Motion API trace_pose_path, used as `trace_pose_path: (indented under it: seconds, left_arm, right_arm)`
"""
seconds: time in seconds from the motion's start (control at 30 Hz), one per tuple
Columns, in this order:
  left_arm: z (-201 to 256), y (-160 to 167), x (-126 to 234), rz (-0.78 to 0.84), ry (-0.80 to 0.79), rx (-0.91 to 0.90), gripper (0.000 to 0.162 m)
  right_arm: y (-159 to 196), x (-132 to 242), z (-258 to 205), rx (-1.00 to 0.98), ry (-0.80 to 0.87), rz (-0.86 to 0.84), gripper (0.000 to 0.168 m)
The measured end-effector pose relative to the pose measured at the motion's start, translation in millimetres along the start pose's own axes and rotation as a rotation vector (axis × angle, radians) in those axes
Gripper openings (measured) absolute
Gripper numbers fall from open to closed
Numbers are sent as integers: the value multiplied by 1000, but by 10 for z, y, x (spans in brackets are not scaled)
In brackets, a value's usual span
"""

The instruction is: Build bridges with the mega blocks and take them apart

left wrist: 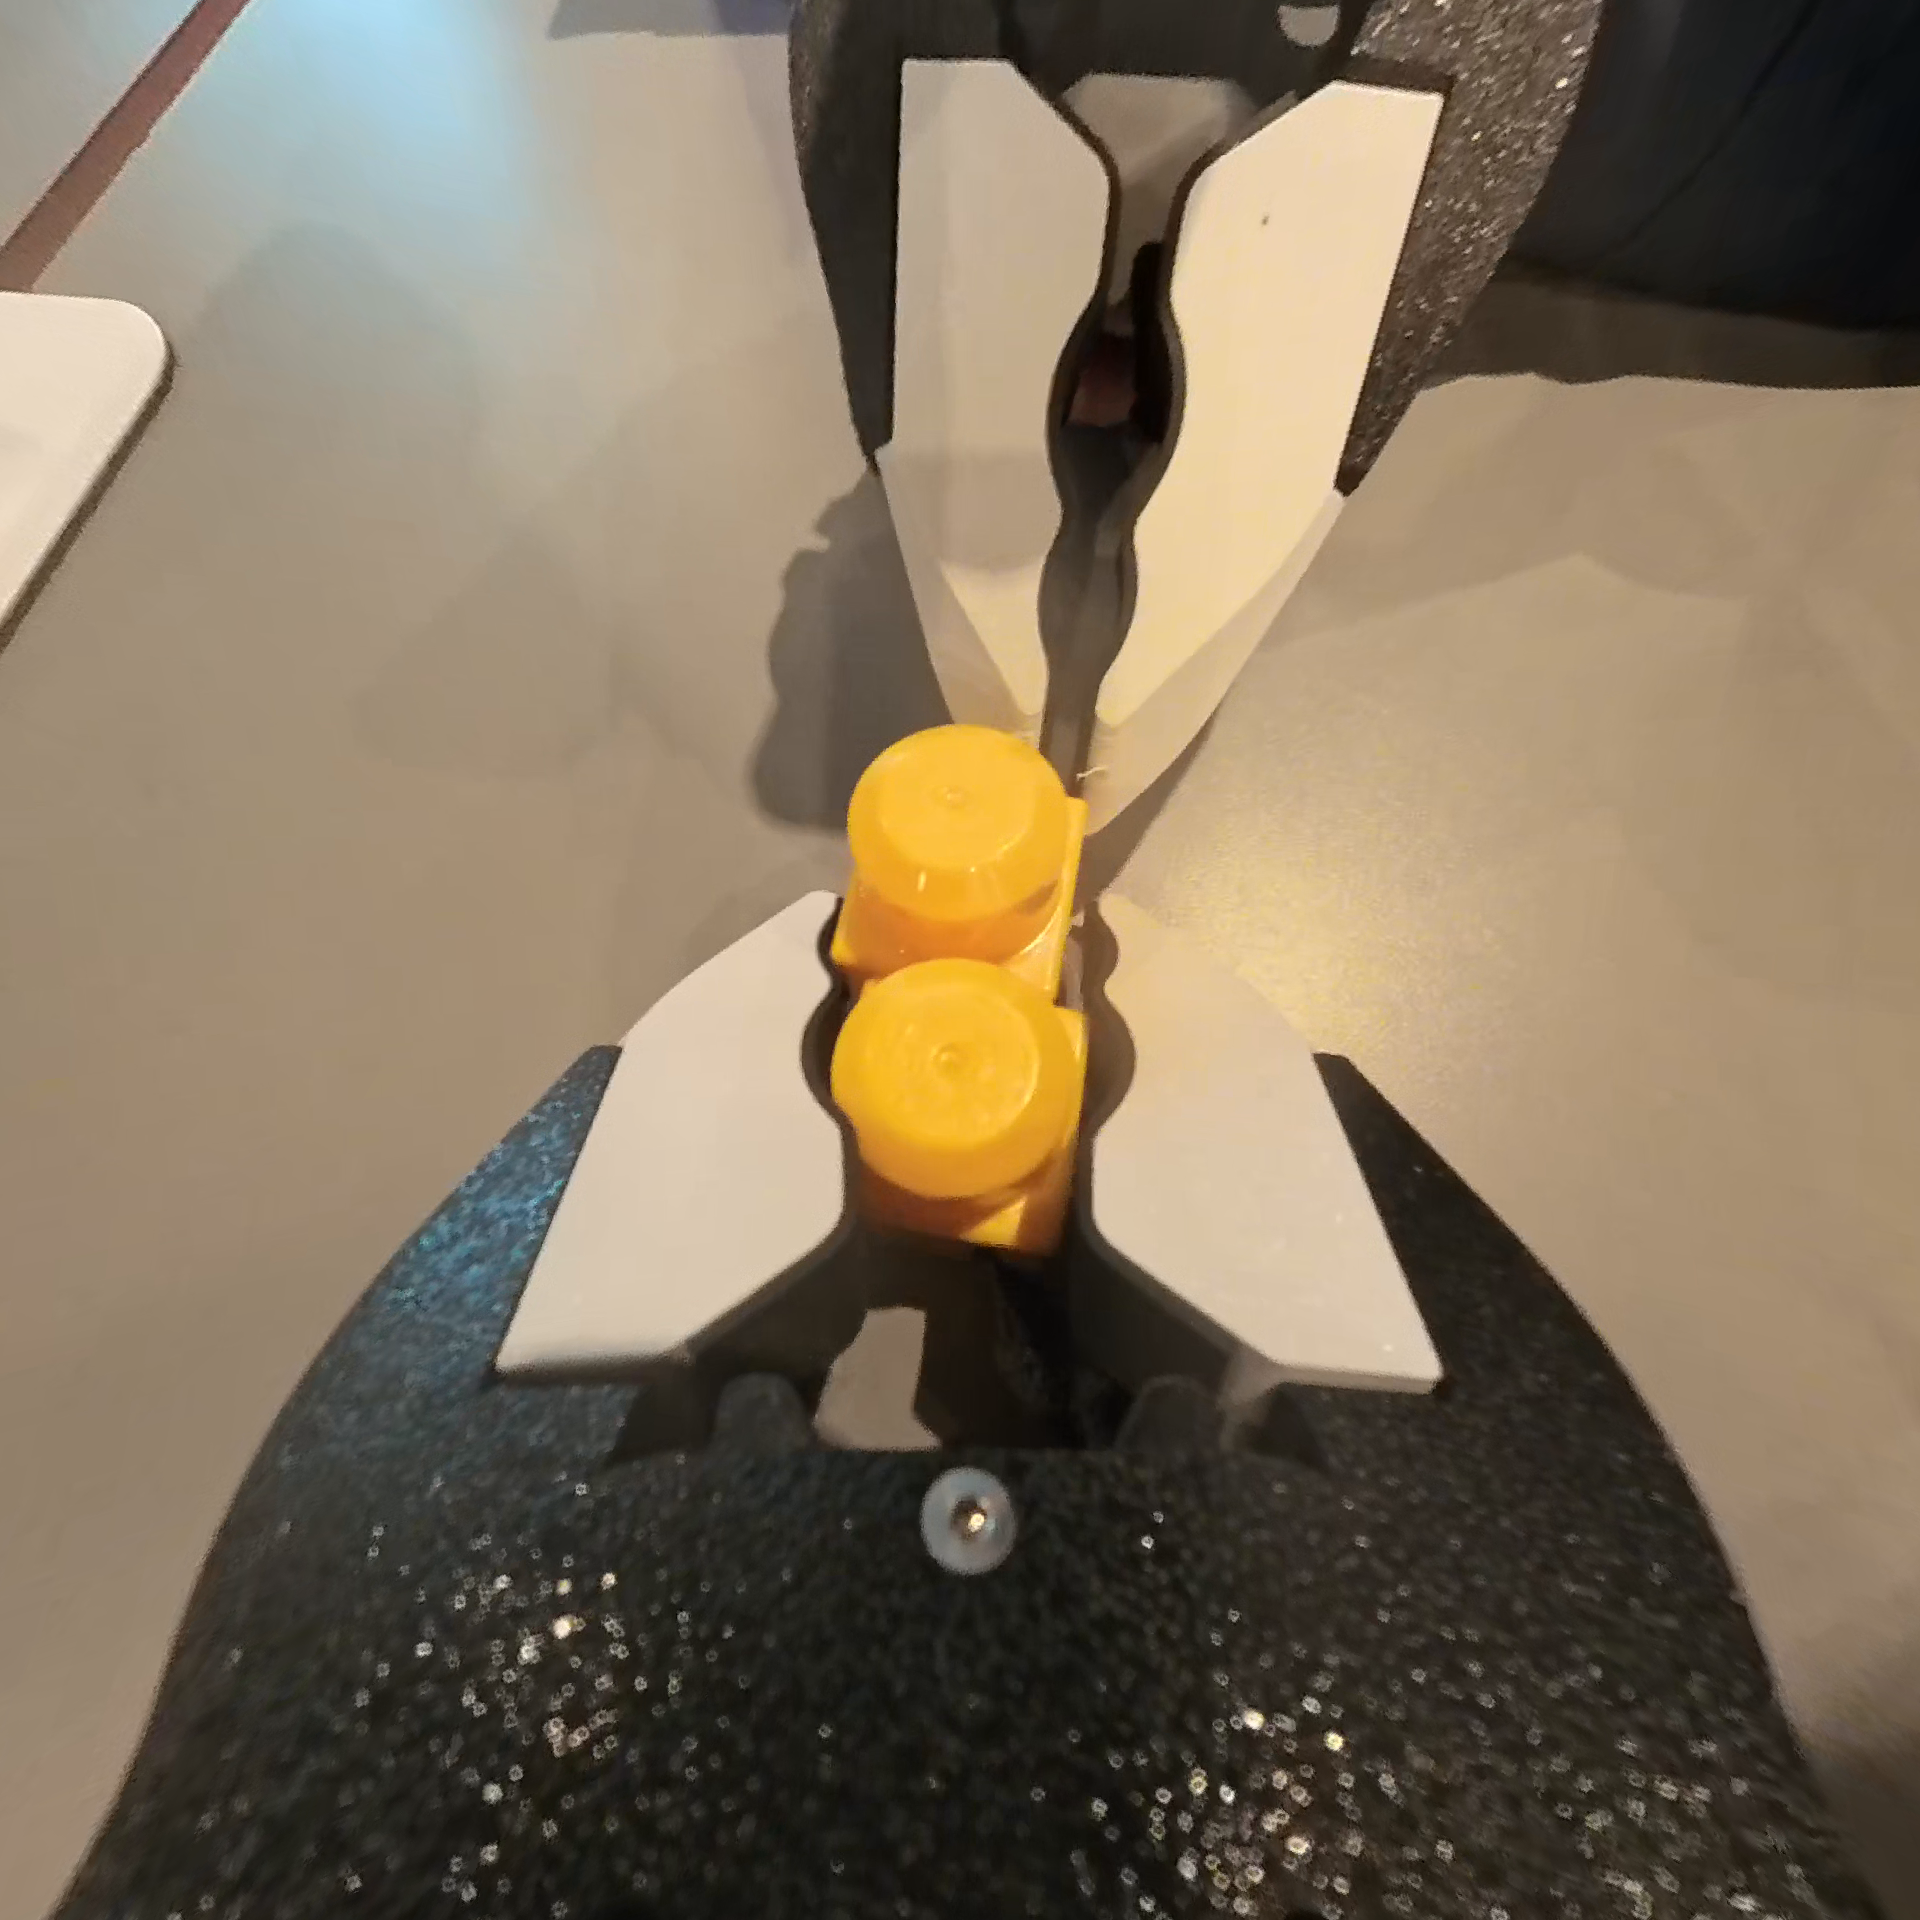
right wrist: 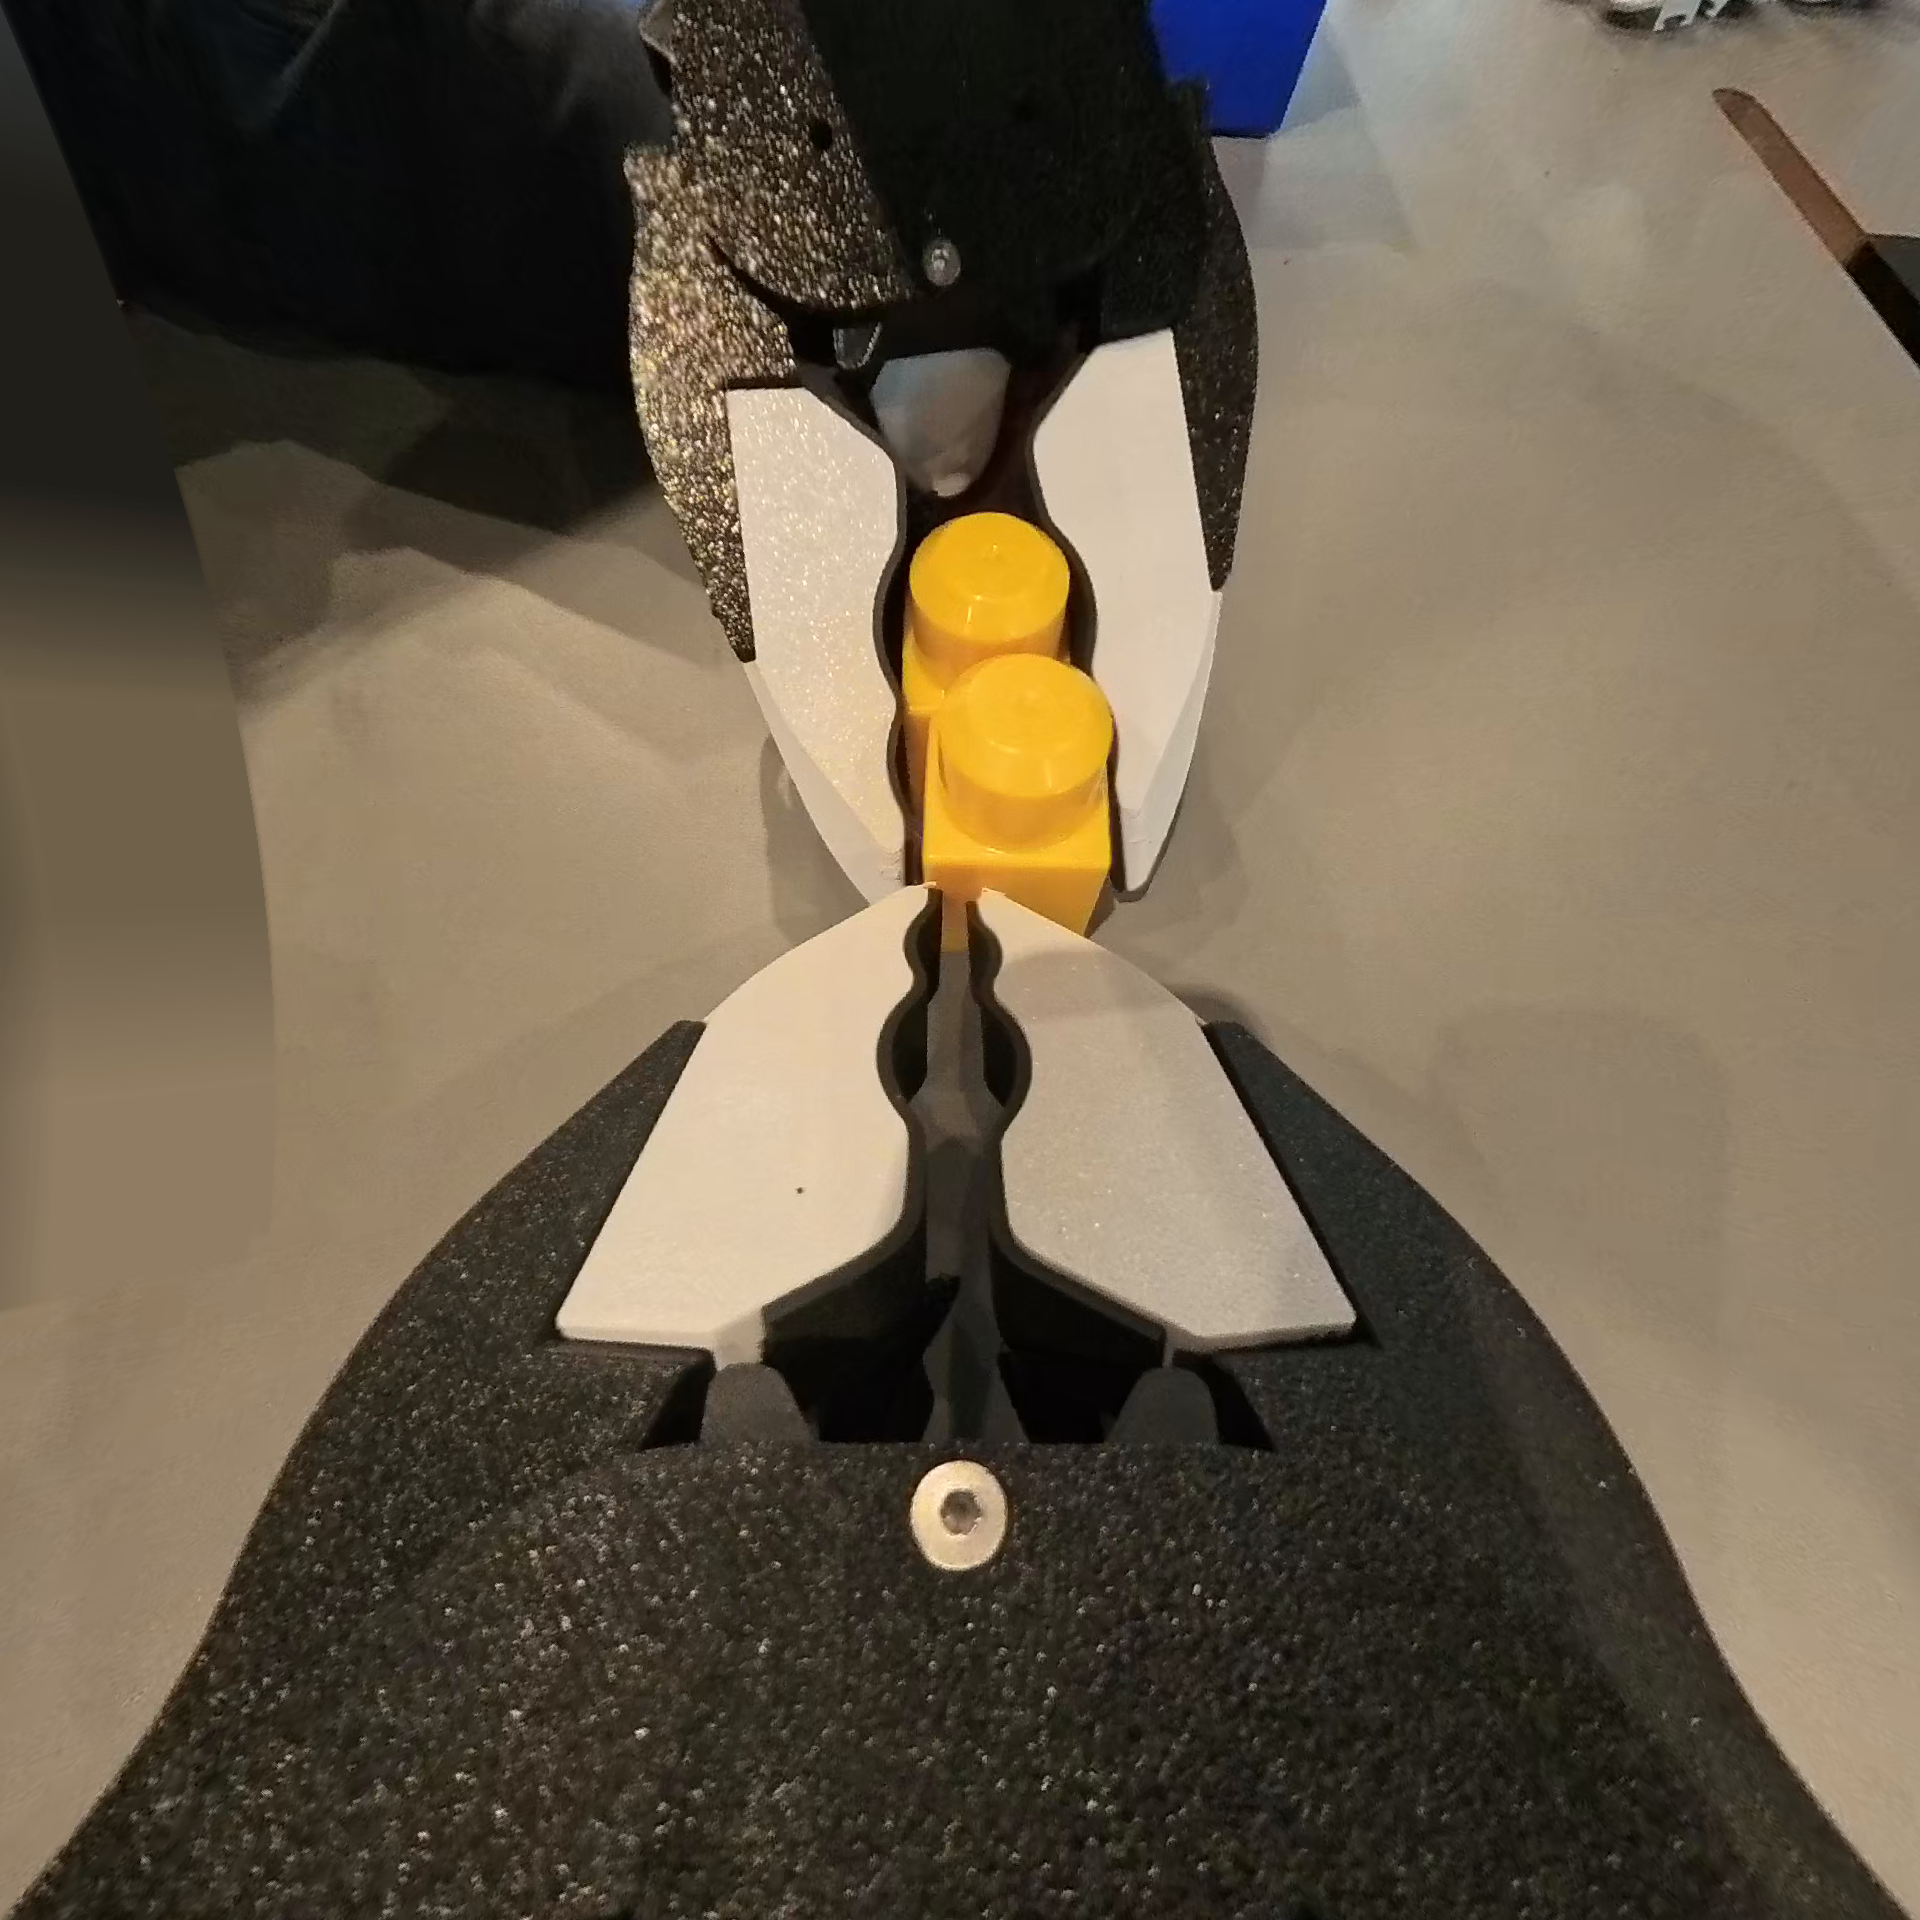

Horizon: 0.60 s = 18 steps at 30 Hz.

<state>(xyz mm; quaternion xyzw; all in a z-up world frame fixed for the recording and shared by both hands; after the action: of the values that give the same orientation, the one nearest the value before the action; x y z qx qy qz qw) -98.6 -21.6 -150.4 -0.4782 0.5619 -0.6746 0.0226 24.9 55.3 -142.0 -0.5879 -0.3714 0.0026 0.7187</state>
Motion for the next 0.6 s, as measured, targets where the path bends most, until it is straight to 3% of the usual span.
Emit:
trace_pose_path:
  seconds: [0.37, 0.5, 0.6]
  left_arm:
    - [40, 1, 7, 2, 52, -20, 42]
    - [21, 1, 38, 24, -6, 22, 43]
    - [82, 30, 127, 28, -24, 85, 66]
  right_arm:
    - [4, 99, 44, -16, 32, 32, 6]
    - [12, 81, 37, -17, 25, 18, 6]
    - [8, 92, 43, -18, 33, 12, 5]
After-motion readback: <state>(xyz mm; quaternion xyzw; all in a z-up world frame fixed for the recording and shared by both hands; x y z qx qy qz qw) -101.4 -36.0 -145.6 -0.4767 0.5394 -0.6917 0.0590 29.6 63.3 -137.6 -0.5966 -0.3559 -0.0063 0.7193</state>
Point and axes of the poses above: each gripper's, where its closed fingertips meet, x back along the fingers, y out of its underside, z = x × y across the jaws, the point moved 9 cm from there along x, back along the fingers, and after that the axes turned 1 degree about -y, right-handed, at the moved point
